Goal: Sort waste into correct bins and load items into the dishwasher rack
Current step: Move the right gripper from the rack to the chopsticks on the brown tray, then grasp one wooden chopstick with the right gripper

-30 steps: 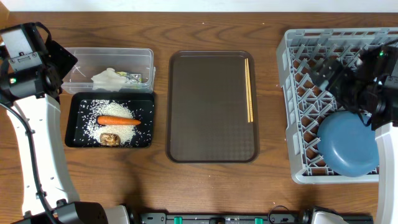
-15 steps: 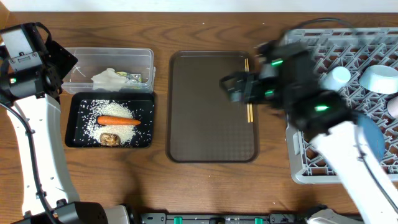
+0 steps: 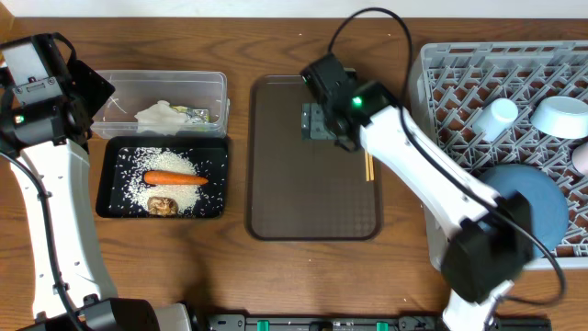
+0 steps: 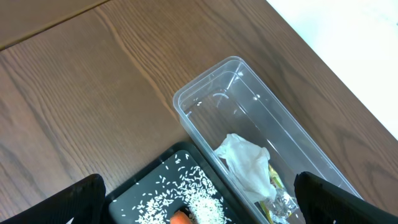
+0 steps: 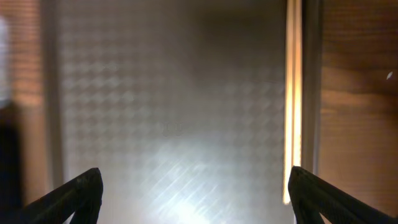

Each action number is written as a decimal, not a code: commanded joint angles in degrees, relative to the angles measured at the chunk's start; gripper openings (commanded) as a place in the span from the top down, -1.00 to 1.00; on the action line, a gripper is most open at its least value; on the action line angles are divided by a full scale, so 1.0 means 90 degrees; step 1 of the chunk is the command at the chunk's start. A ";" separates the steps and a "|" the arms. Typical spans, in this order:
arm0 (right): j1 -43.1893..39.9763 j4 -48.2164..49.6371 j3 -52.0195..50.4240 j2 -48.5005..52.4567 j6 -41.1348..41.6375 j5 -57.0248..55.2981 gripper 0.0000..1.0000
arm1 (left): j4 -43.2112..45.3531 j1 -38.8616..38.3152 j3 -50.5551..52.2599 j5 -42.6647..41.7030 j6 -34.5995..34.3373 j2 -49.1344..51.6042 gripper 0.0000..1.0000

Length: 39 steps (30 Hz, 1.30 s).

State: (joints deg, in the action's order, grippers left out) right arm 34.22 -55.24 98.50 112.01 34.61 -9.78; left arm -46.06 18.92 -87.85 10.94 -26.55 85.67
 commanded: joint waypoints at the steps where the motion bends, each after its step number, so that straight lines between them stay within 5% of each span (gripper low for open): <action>1: -0.0240 -0.0296 0.0622 0.0682 -0.0097 -0.0321 -0.77 | 0.0000 0.0002 -0.0029 0.0126 0.0112 0.0029 -0.96; 12: -0.0750 -0.0520 0.0724 0.1817 -0.0299 0.0121 -0.80 | 0.0000 0.0005 -0.0029 0.0126 0.0112 0.0029 -0.96; 39: -0.0750 -0.0437 0.0716 0.2538 -0.0656 0.0644 -0.85 | 0.0000 0.0002 -0.0029 0.0126 0.0114 0.0029 -0.96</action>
State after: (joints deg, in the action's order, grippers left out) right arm 26.92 -59.42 104.84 132.18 30.70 -5.65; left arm -46.06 18.92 -87.85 10.94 -26.52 85.67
